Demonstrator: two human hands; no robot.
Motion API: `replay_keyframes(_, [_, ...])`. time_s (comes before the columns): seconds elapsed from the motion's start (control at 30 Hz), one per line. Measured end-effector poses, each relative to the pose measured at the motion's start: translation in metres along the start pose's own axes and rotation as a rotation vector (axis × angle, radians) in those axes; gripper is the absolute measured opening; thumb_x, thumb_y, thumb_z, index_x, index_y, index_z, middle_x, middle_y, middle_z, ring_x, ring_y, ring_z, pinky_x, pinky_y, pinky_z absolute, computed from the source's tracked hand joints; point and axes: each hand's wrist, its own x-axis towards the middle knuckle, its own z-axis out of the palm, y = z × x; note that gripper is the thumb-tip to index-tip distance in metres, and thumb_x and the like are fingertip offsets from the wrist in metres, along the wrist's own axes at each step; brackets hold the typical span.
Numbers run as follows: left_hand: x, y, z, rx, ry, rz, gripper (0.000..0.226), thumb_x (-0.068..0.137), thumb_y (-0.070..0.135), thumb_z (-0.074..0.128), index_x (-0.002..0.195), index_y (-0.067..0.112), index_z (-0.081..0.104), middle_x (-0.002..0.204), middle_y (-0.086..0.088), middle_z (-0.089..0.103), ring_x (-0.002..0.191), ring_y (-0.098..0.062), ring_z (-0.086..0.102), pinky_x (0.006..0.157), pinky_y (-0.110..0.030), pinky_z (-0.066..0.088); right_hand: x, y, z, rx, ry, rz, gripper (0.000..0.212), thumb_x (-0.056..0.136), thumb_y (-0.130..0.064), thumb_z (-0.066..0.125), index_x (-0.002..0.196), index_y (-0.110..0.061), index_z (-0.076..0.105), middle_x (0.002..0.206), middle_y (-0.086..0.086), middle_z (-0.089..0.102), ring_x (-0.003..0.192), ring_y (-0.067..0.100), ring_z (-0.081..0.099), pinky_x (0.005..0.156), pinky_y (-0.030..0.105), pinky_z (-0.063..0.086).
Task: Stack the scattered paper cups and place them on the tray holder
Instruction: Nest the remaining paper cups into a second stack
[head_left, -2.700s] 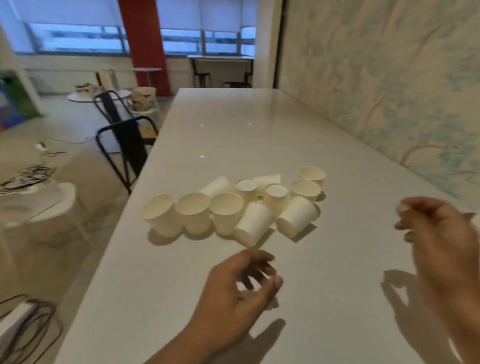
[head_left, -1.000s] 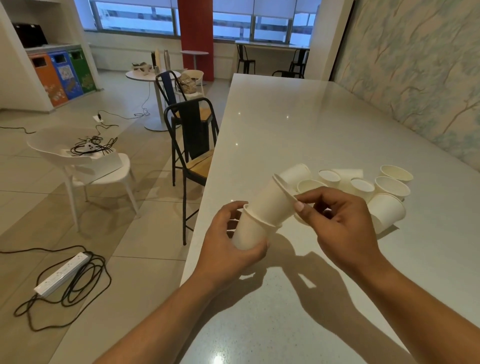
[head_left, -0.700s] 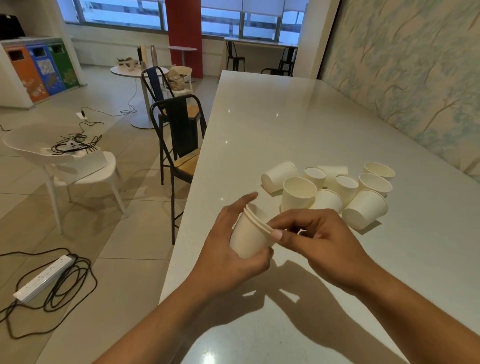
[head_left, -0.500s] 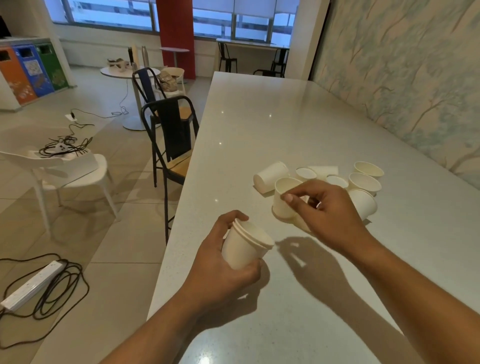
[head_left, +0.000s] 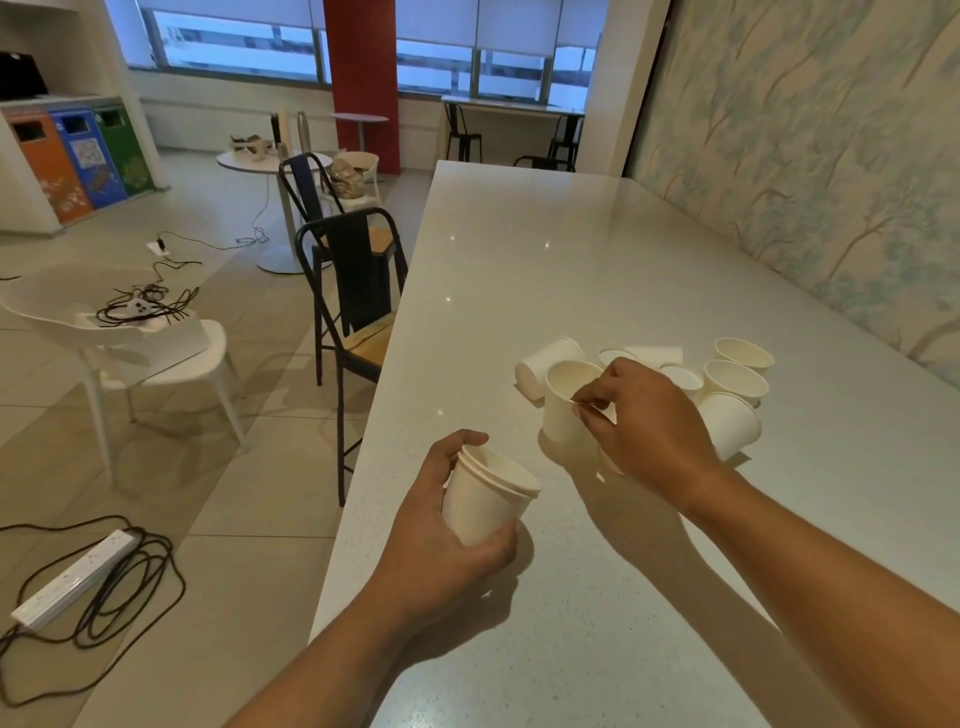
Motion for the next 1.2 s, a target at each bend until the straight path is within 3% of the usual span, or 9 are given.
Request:
replay_keyframes(0.1, [0.000, 0.001, 0.000, -0.011, -0.013, -0.008, 0.078, 0.067, 0.037, 0.081, 0.130, 0.055, 0.038, 0.106, 0.036, 0.053, 0.094, 0.003, 0.062, 0.059, -0.015, 0.057, -0.006, -0.012, -0.014, 0.253, 0.089, 0.008, 0.008, 0.088, -0.030, 0.072, 0.093, -0.029, 0.077, 0.081, -0.015, 0.060, 0.071, 0.005, 0.053, 0.061, 0.016, 0.036])
replay_keyframes(0.2, [0.001, 0.002, 0.000, -0.037, -0.023, -0.017, 0.079, 0.067, 0.035, 0.082, 0.129, 0.057, 0.038, 0.107, 0.035, 0.054, 0.094, 0.001, 0.064, 0.059, -0.017, 0.058, -0.014, -0.028, -0.031, 0.597, 0.013, 0.064, 0.011, 0.085, -0.028, 0.074, 0.078, -0.037, 0.075, 0.077, -0.018, 0.063, 0.068, 0.005, 0.051, 0.060, 0.015, 0.039])
replay_keyframes(0.4, [0.004, 0.005, 0.002, 0.001, -0.072, 0.017, 0.095, 0.068, 0.037, 0.082, 0.139, 0.062, 0.025, 0.117, 0.033, 0.049, 0.100, 0.001, 0.062, 0.065, -0.014, 0.057, -0.028, -0.048, -0.033, 0.832, -0.387, 0.182, 0.009, 0.085, -0.014, 0.073, 0.078, -0.018, 0.078, 0.086, 0.008, 0.074, 0.090, 0.033, 0.067, 0.087, 0.051, 0.055])
replay_keyframes(0.53, [0.005, 0.000, 0.001, 0.000, -0.070, 0.018, 0.083, 0.068, 0.034, 0.081, 0.135, 0.053, 0.037, 0.107, 0.027, 0.055, 0.090, -0.006, 0.065, 0.059, -0.019, 0.058, -0.034, -0.056, -0.021, 0.872, -0.594, 0.183, 0.006, 0.084, -0.013, 0.074, 0.081, -0.011, 0.078, 0.076, 0.005, 0.073, 0.071, 0.015, 0.065, 0.068, 0.032, 0.052])
replay_keyframes(0.63, [0.007, -0.003, 0.001, -0.001, -0.059, 0.005, 0.075, 0.067, 0.035, 0.082, 0.129, 0.046, 0.041, 0.103, 0.022, 0.058, 0.087, -0.007, 0.067, 0.057, -0.023, 0.060, -0.018, -0.052, -0.025, 0.836, -0.592, 0.134, 0.011, 0.086, -0.025, 0.074, 0.084, -0.017, 0.080, 0.084, 0.007, 0.076, 0.077, 0.019, 0.066, 0.068, 0.026, 0.049])
replay_keyframes(0.77, [0.007, -0.006, 0.001, -0.017, -0.049, -0.012, 0.073, 0.066, 0.035, 0.083, 0.126, 0.044, 0.042, 0.101, 0.021, 0.059, 0.085, -0.004, 0.067, 0.055, -0.019, 0.058, 0.039, -0.031, -0.023, 0.594, -0.266, 0.180, 0.011, 0.086, -0.031, 0.072, 0.079, -0.026, 0.079, 0.071, -0.008, 0.073, 0.066, 0.006, 0.063, 0.064, 0.018, 0.042])
replay_keyframes(0.97, [0.009, -0.008, 0.002, -0.023, -0.041, -0.028, 0.078, 0.064, 0.044, 0.081, 0.129, 0.054, 0.039, 0.105, 0.029, 0.056, 0.093, 0.001, 0.063, 0.060, -0.012, 0.055, 0.128, 0.011, 0.003, -0.025, -0.226, 0.273, 0.028, 0.092, -0.027, 0.061, 0.117, -0.019, 0.069, 0.119, 0.003, 0.069, 0.106, 0.025, 0.063, 0.092, 0.038, 0.050])
replay_keyframes(1.1, [0.010, -0.009, 0.000, -0.020, -0.039, -0.028, 0.084, 0.065, 0.045, 0.082, 0.133, 0.060, 0.035, 0.109, 0.035, 0.053, 0.099, 0.003, 0.061, 0.064, -0.008, 0.054, 0.151, 0.010, 0.024, -0.216, -0.336, 0.388, 0.015, 0.090, -0.030, 0.059, 0.080, -0.019, 0.056, 0.089, 0.002, 0.064, 0.076, 0.023, 0.055, 0.081, 0.040, 0.034])
replay_keyframes(1.2, [0.010, -0.009, -0.001, -0.023, -0.041, -0.041, 0.086, 0.065, 0.047, 0.082, 0.134, 0.062, 0.033, 0.109, 0.039, 0.051, 0.099, 0.006, 0.059, 0.063, -0.006, 0.053, 0.157, 0.006, 0.036, -0.216, -0.349, 0.408, 0.014, 0.087, -0.026, 0.061, 0.078, -0.018, 0.053, 0.079, 0.001, 0.060, 0.067, 0.019, 0.050, 0.082, 0.041, 0.027])
